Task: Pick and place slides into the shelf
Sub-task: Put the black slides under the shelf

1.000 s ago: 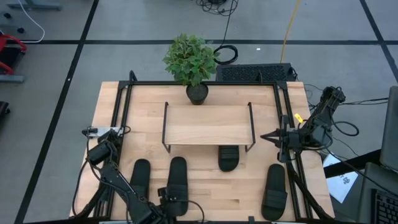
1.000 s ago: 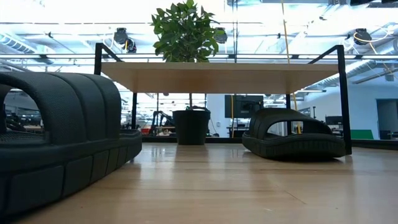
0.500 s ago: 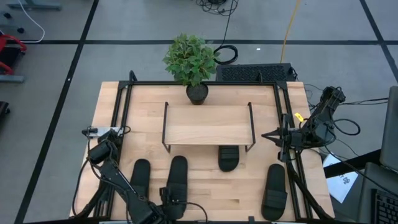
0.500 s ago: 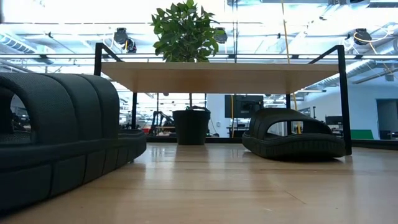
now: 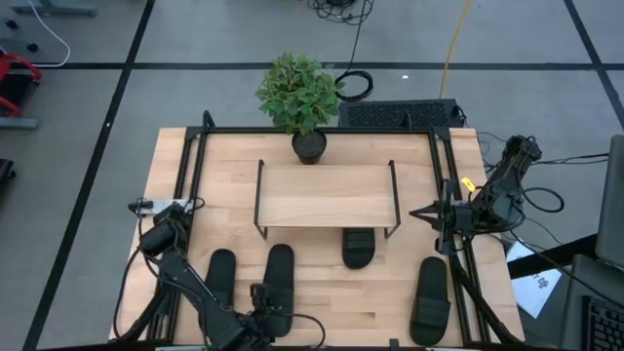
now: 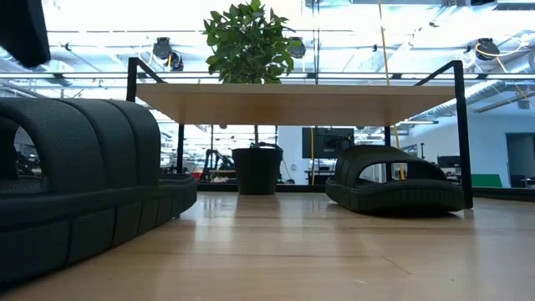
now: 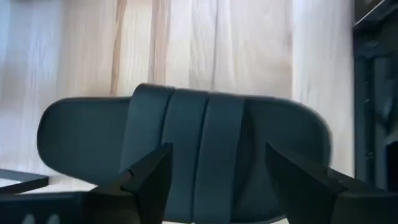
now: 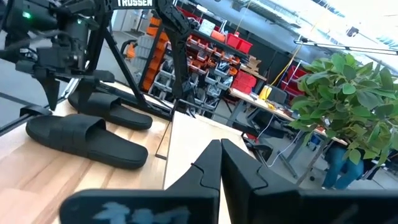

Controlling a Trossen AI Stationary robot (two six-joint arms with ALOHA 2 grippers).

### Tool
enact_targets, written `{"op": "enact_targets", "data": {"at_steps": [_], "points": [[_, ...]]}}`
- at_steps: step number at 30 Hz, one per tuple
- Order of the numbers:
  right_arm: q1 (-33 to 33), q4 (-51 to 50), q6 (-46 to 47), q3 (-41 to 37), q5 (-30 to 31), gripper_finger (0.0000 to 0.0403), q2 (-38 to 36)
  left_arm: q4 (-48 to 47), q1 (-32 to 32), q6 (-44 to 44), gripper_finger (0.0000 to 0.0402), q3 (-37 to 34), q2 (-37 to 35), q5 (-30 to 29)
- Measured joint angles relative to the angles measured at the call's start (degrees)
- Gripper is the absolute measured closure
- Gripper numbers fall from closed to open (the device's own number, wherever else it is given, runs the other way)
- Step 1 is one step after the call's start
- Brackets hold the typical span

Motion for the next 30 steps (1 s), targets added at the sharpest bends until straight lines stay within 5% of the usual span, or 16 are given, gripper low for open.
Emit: {"op": "enact_targets", "data": {"at_steps": [10, 30], "points": [[0.00, 0.21, -2.19, -2.52, 0.02, 0.0403, 0.02, -0.04, -2.57, -2.01, 0.0081, -2.54, 0.02, -7.81], [-0.02, 3.62, -1.75, -2.52, 0.13, 0.0403, 0.02, 3.58, -0.44, 1.59, 0.0078, -7.75, 0.04, -4.49]]}}
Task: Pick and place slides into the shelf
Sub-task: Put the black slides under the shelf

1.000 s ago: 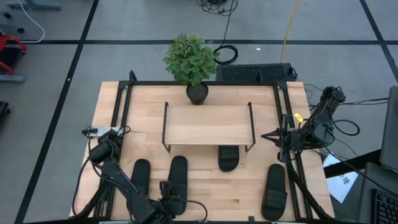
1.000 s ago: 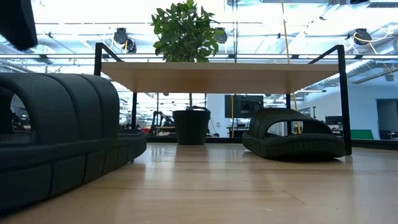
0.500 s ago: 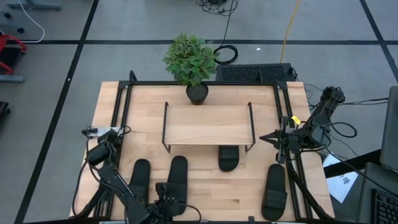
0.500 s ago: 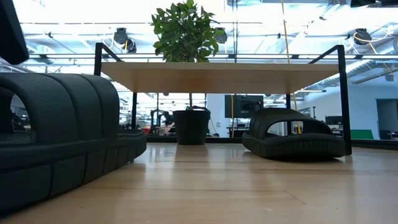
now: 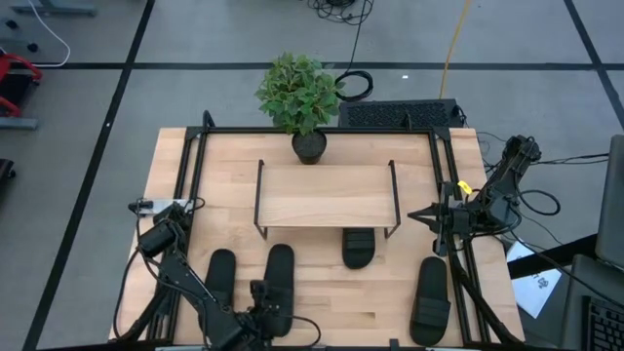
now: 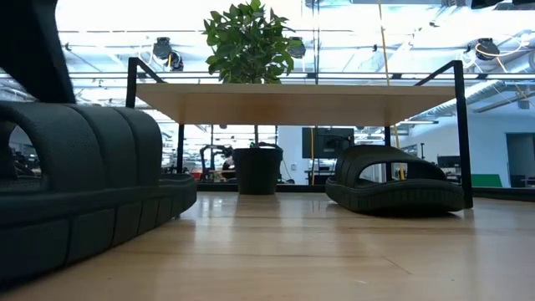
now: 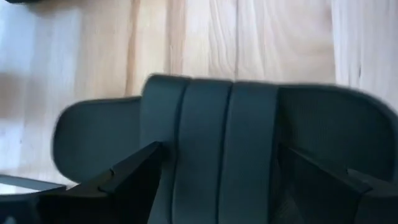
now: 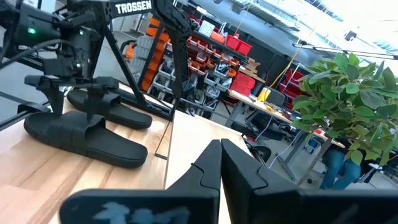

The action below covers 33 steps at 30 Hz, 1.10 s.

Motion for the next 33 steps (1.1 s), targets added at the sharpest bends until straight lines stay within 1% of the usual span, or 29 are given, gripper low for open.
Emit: {"op": "enact_targets", "data": {"at_steps": [3, 6, 10, 13, 15, 18, 21, 24, 26, 27, 33], "points": [[0.01, 0.00, -0.02, 0.00, 0.00, 0.0403, 0.00, 0.80, 0.02, -0.86, 0.0078, -2.67, -0.15, 1.58], [0.02, -0.02, -0.02, 0.00, 0.01, 0.0403, -0.01, 1.00, -0.09, -1.31, 0.0078, -4.10, -0.15, 1.03], [0.02, -0.02, -0.02, 0.00, 0.02, 0.0403, 0.00, -0.03, 0.35, -0.69, 0.0078, -4.31, -0.15, -0.81], [0.02, -0.02, -0.02, 0.00, 0.03, 0.0403, 0.00, -1.94, 1.70, -1.36, 0.0079, -4.36, 0.01, -0.46], [0.01, -0.02, -0.09, 0.00, 0.03, 0.0403, 0.00, -3.58, 2.87, -1.89, 0.0089, -4.40, 0.04, -0.31], [0.02, -0.02, -0.04, 0.00, 0.04, 0.0403, 0.00, -4.35, 4.70, -0.66, 0.0135, -4.47, 0.06, 1.52], [0.00, -0.02, -0.03, 0.00, 0.04, 0.0403, -0.01, -3.98, 6.07, 1.91, 0.0212, -4.47, 0.11, 2.11], [0.01, -0.02, -0.02, 0.00, 0.04, 0.0403, 0.00, -2.89, 6.98, 6.47, 0.0296, -4.44, 0.11, 3.87], [0.00, -0.02, -0.02, 0.00, 0.04, 0.0403, 0.00, -2.34, 7.04, 9.33, 0.0343, -4.44, 0.11, 3.99], [0.02, -0.02, -0.02, 0.00, 0.04, 0.0403, -0.01, -1.82, 7.04, 10.72, 0.0357, -4.44, 0.11, 3.70], [0.00, -0.04, -0.07, 0.00, 0.04, 0.0403, -0.02, -0.04, 7.32, 14.27, 0.0369, -2.09, 0.11, 0.17]]}}
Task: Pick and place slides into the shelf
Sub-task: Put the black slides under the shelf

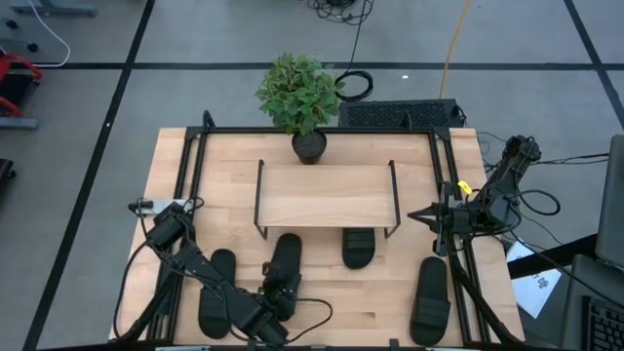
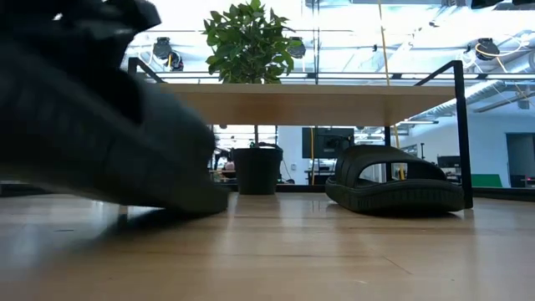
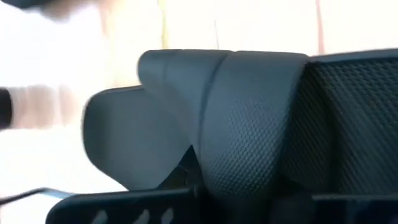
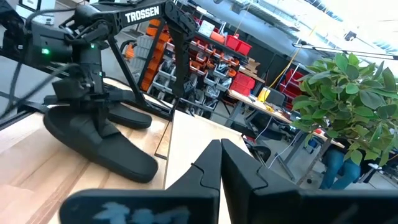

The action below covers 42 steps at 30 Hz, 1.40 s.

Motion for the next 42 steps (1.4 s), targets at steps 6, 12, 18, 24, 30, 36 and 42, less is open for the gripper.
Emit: {"op": "enact_targets", "data": {"at_steps": [6, 12, 18, 24, 30, 36, 42], "points": [[0.01, 0.00, -0.08, 0.00, 0.00, 0.0403, 0.00, 5.63, 2.09, 8.63, 0.0350, 1.36, -0.02, -3.11], [0.00, 0.00, 0.00, 0.02, -0.02, 0.0403, 0.00, 6.93, 6.72, 8.12, 0.0382, 0.97, -0.02, -7.61], [0.02, 0.00, 0.02, 0.02, -0.02, 0.0403, 0.00, 8.40, 11.70, 5.84, 0.0393, 0.97, -0.03, -8.38], [0.01, 0.00, 0.02, 0.02, -0.02, 0.0403, 0.01, 11.61, 14.93, 7.69, 0.0397, 0.94, -0.04, -8.92], [0.01, 0.00, -0.07, 0.02, -0.04, 0.0403, 0.00, 12.06, 16.47, 9.54, 0.0387, 0.94, -0.07, -7.63], [0.02, 0.00, -0.09, 0.02, -0.04, 0.0403, 0.01, 15.95, 17.93, 9.28, 0.0397, -1.83, -0.17, -7.91], [0.00, 0.01, 0.18, 0.02, -0.13, 0.0403, 0.00, 26.05, 18.80, 8.40, 0.0364, -8.52, -0.23, -7.86]]}}
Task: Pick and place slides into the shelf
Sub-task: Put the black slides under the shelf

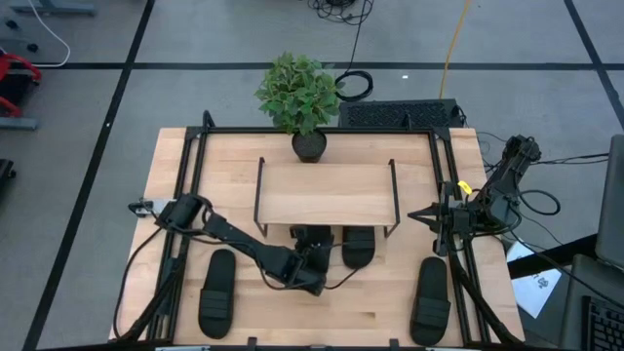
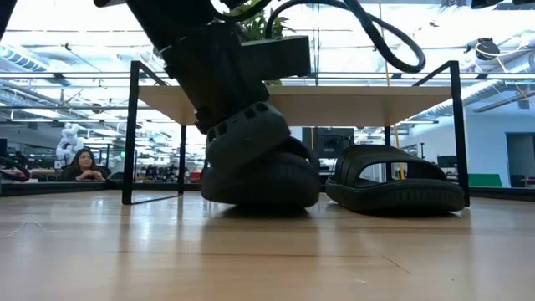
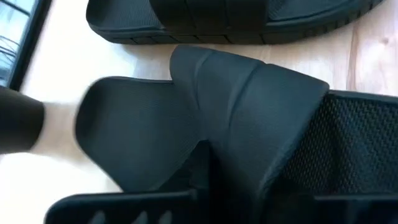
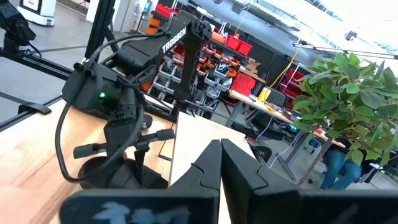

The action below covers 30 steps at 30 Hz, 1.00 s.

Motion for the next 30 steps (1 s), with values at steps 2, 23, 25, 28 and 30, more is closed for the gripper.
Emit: {"op": "enact_targets", "data": {"at_steps": [2, 23, 25, 28, 30], "points": [[-0.01, 0.00, 0.08, 0.00, 0.00, 0.0403, 0.00, 1.49, 0.13, -0.45, 0.0347, -0.56, -0.12, 0.97], [-0.01, 0.00, 0.00, 0.02, -0.02, 0.0403, 0.00, 3.76, -2.75, 2.08, 0.0115, -0.11, -2.72, 3.40], [-0.01, -0.02, 0.00, 0.02, -0.04, 0.0403, 0.02, 3.40, -3.48, 2.00, 0.0113, -0.11, -3.75, 3.56], [0.00, 0.00, 0.01, 0.02, -0.04, 0.0403, 0.01, 3.77, -4.66, 1.78, 0.0119, -0.16, -6.34, 4.59], [0.01, -0.01, 0.07, 0.02, -0.04, 0.0403, 0.00, 3.85, -5.62, 1.56, 0.0128, -0.15, -8.18, 5.32]]}}
